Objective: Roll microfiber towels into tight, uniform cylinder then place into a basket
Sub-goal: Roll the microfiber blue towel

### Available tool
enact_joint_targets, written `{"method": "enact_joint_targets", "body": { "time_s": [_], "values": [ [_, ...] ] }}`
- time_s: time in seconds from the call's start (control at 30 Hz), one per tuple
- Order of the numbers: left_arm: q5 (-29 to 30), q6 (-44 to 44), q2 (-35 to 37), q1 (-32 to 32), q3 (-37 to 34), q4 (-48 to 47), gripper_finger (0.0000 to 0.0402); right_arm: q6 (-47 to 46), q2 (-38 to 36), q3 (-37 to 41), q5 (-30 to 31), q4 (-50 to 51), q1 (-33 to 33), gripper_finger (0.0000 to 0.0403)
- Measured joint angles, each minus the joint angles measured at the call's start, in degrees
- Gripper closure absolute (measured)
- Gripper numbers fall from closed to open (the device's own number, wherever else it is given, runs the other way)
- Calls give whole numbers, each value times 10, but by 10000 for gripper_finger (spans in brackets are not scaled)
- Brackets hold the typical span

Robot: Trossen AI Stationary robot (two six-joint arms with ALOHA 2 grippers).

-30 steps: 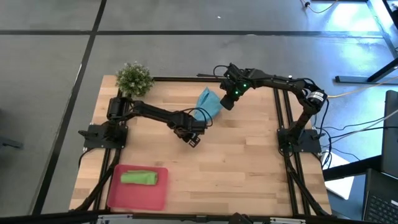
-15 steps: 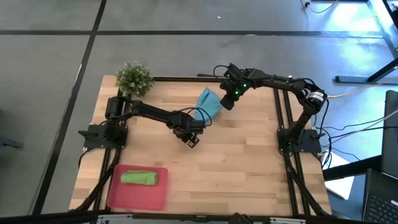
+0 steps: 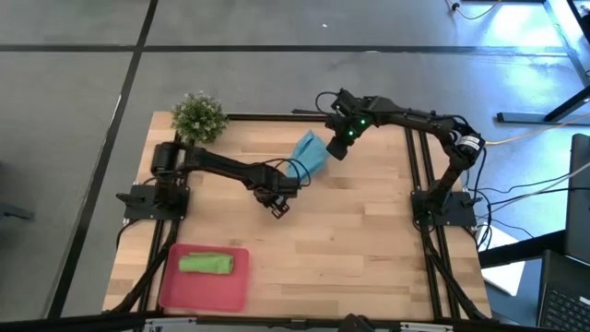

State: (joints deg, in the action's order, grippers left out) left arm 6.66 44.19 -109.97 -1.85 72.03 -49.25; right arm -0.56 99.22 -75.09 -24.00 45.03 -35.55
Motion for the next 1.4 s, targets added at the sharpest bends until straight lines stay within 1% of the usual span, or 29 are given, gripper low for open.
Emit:
{"method": "enact_joint_targets", "body": {
  "time_s": [0.17, 0.27, 0.33, 0.5, 0.57, 0.63, 0.7, 0.87, 1.0, 1.13, 1.2, 1.3, 1.4],
  "values": [
    [28, 1, 76, -4, 3, -40, 401, 28, 0, -71, 25, 48, 0, 402],
    [57, 4, 123, -7, 3, -61, 401, 47, 0, -117, 43, 75, 0, 402],
    [75, 7, 155, -11, 10, -90, 401, 59, 0, -150, 54, 84, 0, 402],
    [137, 3, 210, -25, 60, -170, 401, 87, 0, -232, 94, 118, 0, 402],
    [171, -5, 224, -31, 90, -201, 401, 99, 0, -263, 96, 136, 0, 402],
    [195, -30, 230, -39, 125, -219, 401, 102, 0, -293, 97, 141, 0, 402],
    [216, -53, 233, -47, 166, -242, 401, 110, 0, -324, 111, 152, 0, 402],
    [260, -135, 234, -76, 271, -268, 401, 118, 0, -414, 176, 188, 0, 402],
    [273, -204, 234, -108, 333, -269, 401, 128, 0, -477, 222, 214, -2, 402],
    [298, -261, 234, -137, 376, -271, 402, 128, 0, -516, 231, 229, -4, 402],
    [294, -288, 234, -149, 388, -271, 401, 128, 0, -527, 231, 237, -4, 402],
    [310, -300, 234, -159, 401, -268, 401, 122, 0, -535, 232, 242, -6, 402],
    [314, -327, 234, -166, 412, -266, 401, 114, 0, -535, 253, 243, -9, 402]
  ]
}}
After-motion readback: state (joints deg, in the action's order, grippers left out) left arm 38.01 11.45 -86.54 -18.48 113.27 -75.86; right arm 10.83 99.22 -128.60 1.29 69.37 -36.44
